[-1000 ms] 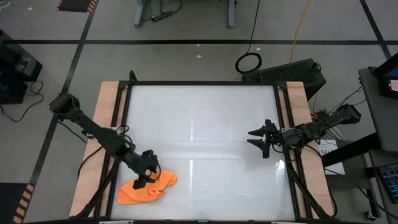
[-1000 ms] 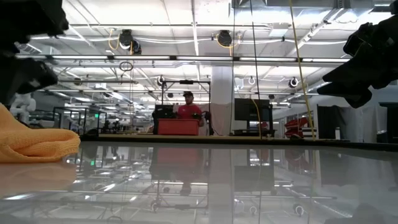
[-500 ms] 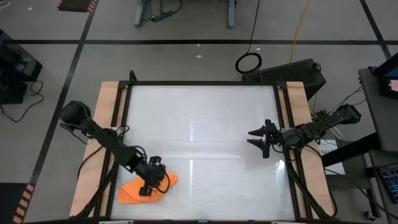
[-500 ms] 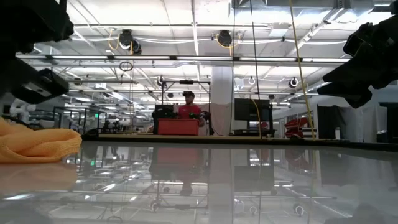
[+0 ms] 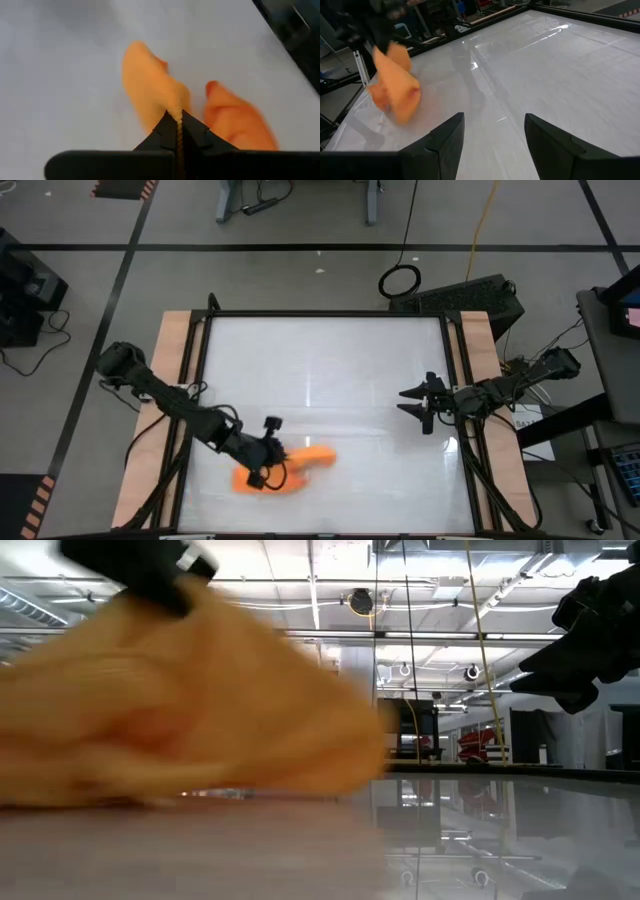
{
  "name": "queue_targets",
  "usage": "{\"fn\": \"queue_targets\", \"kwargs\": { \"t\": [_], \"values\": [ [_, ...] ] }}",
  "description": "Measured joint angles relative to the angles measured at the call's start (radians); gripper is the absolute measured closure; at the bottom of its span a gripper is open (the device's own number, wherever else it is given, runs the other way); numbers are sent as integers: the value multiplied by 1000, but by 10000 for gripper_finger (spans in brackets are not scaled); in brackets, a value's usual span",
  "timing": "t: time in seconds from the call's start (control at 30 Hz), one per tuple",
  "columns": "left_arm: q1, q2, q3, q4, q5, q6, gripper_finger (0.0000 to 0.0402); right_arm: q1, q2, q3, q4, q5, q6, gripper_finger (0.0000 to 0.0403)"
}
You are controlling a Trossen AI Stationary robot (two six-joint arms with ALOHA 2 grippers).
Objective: Roll towel
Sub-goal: Fold the orange towel
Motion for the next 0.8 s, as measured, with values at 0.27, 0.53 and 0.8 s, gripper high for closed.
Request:
{"fn": "queue_targets", "kwargs": {
  "t": [0.27, 0.53, 0.8],
  "values": [
    [170, -1, 229, 101, -215, 418, 398, 0, 0, 0, 1, 0, 0, 204],
    [392, 3, 280, 94, 46, 338, 399, 0, 0, 0, 1, 0, 0, 204],
    [498, 109, 272, 68, 649, 230, 399, 0, 0, 0, 1, 0, 0, 204]
  ]
}}
